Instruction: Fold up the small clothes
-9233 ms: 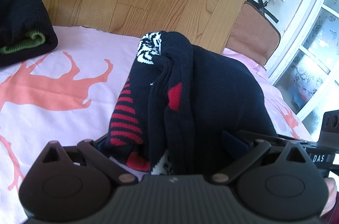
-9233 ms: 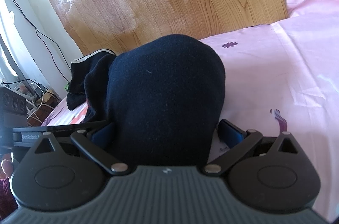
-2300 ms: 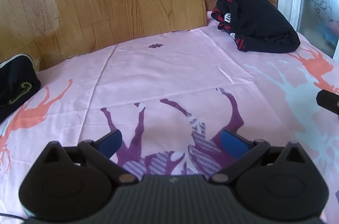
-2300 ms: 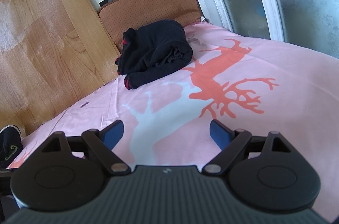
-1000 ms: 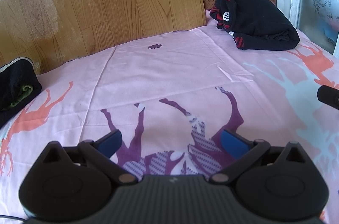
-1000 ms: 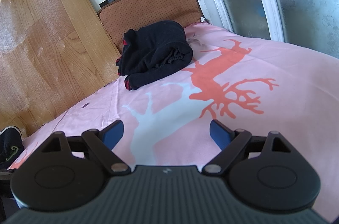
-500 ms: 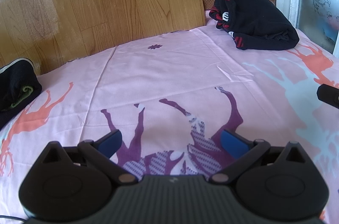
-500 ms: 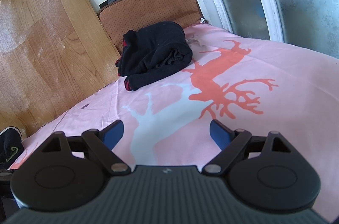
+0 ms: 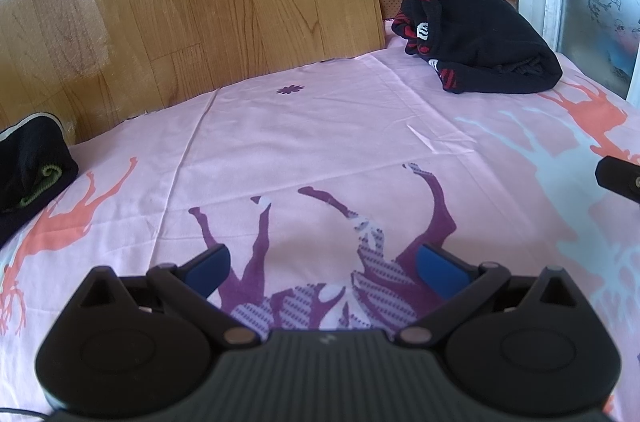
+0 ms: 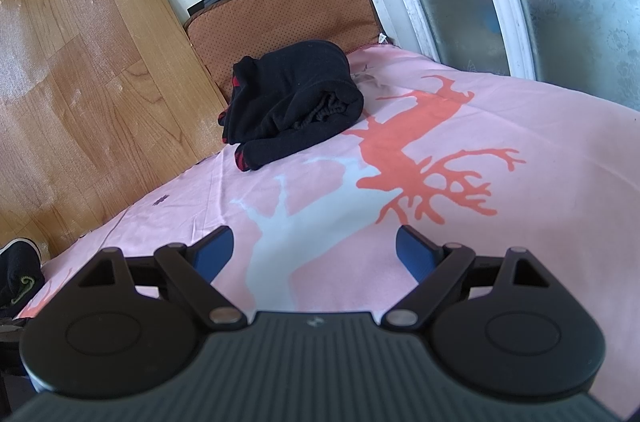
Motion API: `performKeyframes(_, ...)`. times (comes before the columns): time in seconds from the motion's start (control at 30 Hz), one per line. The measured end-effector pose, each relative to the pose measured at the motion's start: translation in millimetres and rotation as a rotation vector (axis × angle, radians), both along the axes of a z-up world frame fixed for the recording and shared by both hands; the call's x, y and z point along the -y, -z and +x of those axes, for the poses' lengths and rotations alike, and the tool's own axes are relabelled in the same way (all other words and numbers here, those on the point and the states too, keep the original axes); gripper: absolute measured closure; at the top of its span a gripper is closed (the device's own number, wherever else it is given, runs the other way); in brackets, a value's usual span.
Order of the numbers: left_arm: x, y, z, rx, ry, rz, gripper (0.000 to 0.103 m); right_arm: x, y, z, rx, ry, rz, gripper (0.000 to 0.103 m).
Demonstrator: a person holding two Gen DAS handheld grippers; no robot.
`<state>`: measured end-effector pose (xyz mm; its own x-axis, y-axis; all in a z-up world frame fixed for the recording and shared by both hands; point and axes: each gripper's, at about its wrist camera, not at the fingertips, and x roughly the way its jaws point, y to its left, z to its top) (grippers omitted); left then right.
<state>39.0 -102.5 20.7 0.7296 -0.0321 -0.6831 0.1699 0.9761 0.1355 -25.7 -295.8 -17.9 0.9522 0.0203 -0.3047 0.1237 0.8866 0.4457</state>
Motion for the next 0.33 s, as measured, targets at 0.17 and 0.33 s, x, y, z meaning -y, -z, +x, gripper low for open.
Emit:
performKeyframes(0.17,-0.7,0.4,-0.4,-0.002,0.026,-0.011,0.0,0.3,0.4,-0.1,0.001,-0.001,0.0,0.013)
performKeyframes(0.33,0.5,1.1,-1.2,-0.004,0.054,-0.026,0.0,-1.3,-1.2,0.2,0.004,-0.004,-0.006,0.013)
